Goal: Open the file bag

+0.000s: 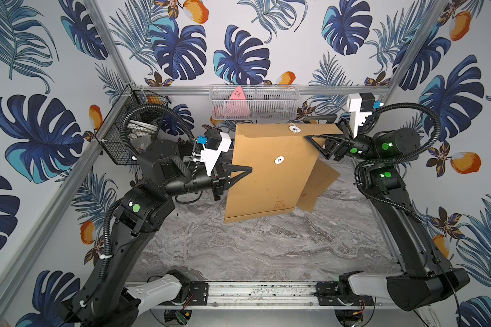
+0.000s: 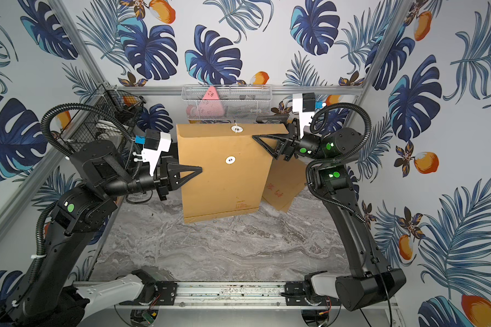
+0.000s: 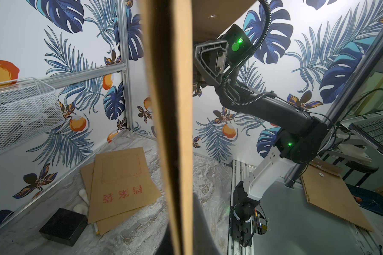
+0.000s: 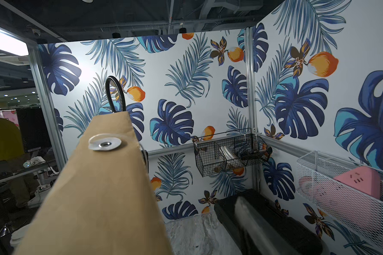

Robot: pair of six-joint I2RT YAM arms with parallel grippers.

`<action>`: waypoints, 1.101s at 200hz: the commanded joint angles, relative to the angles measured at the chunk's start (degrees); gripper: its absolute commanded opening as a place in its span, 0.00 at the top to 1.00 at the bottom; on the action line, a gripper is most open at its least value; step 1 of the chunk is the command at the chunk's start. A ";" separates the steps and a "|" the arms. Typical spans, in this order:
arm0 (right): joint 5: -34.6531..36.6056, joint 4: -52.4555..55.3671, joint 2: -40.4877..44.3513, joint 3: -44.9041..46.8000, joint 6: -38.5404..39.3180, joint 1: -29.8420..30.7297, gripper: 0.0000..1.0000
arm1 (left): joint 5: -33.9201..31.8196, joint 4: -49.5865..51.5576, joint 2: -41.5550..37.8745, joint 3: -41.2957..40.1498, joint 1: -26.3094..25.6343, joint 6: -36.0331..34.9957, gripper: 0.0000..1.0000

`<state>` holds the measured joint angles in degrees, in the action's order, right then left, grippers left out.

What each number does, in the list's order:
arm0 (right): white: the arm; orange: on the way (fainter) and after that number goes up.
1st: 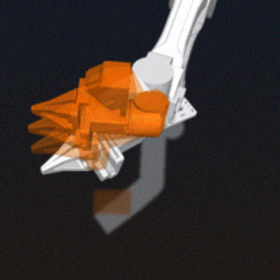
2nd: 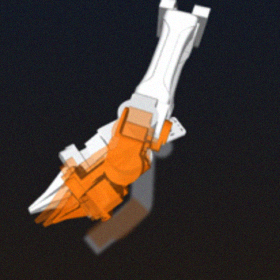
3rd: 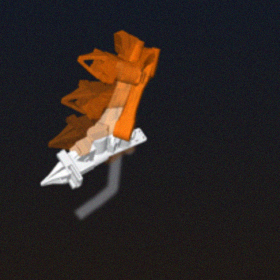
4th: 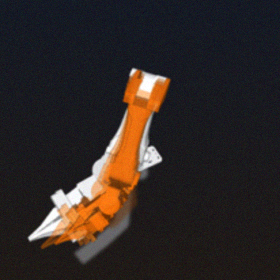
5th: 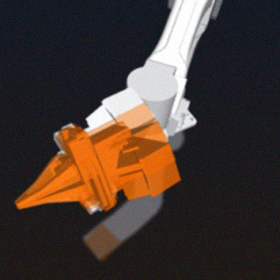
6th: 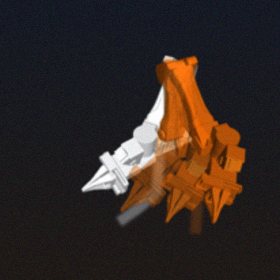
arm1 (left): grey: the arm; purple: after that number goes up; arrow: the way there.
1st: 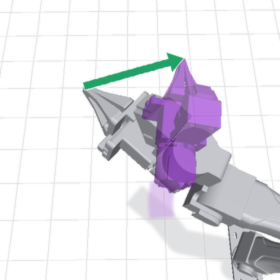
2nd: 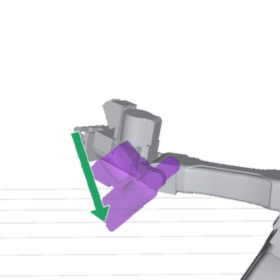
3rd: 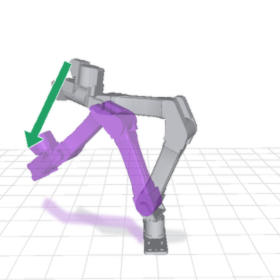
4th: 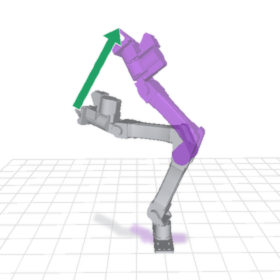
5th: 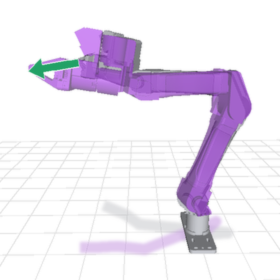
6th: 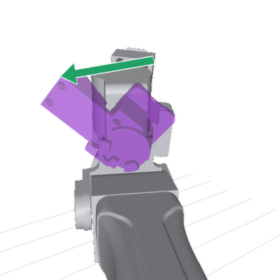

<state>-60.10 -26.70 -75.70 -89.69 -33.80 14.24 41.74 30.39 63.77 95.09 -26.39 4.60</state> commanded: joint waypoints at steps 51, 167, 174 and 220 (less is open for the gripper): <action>-1.84 -0.66 0.99 -1.83 -1.03 0.03 0.48 | 0.34 -1.39 -1.00 -1.20 0.10 -0.53 1.00; -2.92 -4.68 1.67 0.30 -5.87 0.05 0.78 | -0.94 -2.35 -1.54 -3.11 0.07 0.80 1.00; -2.91 -4.51 1.69 0.32 -5.88 0.15 0.79 | -1.19 -2.35 -1.54 -3.23 0.05 0.76 1.00; 0.86 10.95 2.60 -1.89 1.66 0.16 0.99 | -3.93 -3.09 -1.71 -5.15 0.01 2.01 1.00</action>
<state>-61.71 -24.01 -74.04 -90.54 -37.17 14.24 39.68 29.76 62.22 90.80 -26.39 4.97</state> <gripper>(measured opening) 0.049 0.071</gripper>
